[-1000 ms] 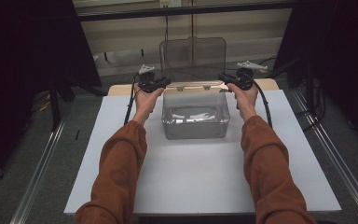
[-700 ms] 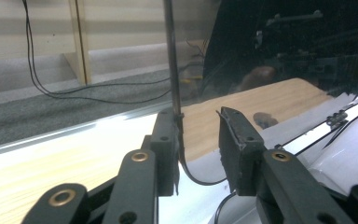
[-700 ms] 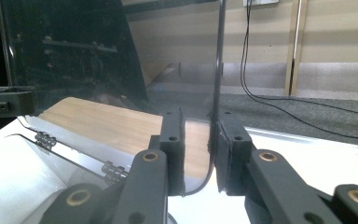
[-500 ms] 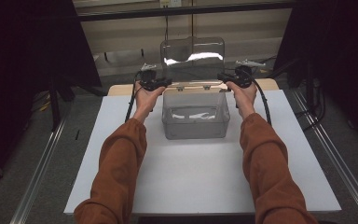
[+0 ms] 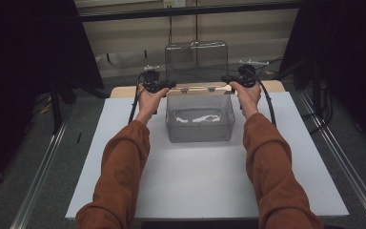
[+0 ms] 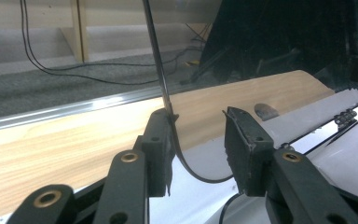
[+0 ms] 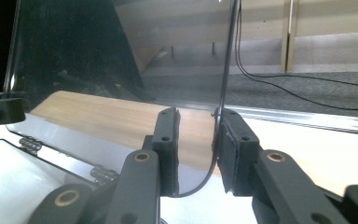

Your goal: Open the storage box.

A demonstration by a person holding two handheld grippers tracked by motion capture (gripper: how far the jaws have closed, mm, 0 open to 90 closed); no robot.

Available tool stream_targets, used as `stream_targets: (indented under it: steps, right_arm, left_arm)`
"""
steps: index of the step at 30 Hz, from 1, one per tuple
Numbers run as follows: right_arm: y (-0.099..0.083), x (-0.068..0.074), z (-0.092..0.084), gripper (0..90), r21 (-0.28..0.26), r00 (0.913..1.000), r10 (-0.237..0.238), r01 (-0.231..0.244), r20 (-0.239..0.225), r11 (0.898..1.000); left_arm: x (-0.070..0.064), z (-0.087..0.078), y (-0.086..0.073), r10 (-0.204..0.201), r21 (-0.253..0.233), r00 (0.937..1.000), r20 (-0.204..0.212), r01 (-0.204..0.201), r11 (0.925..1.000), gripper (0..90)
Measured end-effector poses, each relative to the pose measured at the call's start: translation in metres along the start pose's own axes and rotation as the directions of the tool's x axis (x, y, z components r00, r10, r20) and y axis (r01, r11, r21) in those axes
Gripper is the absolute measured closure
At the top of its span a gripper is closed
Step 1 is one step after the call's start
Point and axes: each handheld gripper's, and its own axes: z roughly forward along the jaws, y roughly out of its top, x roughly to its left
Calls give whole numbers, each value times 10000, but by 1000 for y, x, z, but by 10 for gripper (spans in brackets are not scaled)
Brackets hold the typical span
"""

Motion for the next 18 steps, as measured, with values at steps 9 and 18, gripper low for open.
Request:
stream_targets:
  steps: [9,18]
  right_arm:
    - [-2,-2,3,671,70,9999,168,-169,22,9998]
    - [-6,-5,6,653,302,9991,426,-428,72,9986]
  left_arm:
    - [-4,5,1,-128,306,9995,-279,137,9994,566]
    - [-2,7,0,-410,486,9988,-280,423,9979,531]
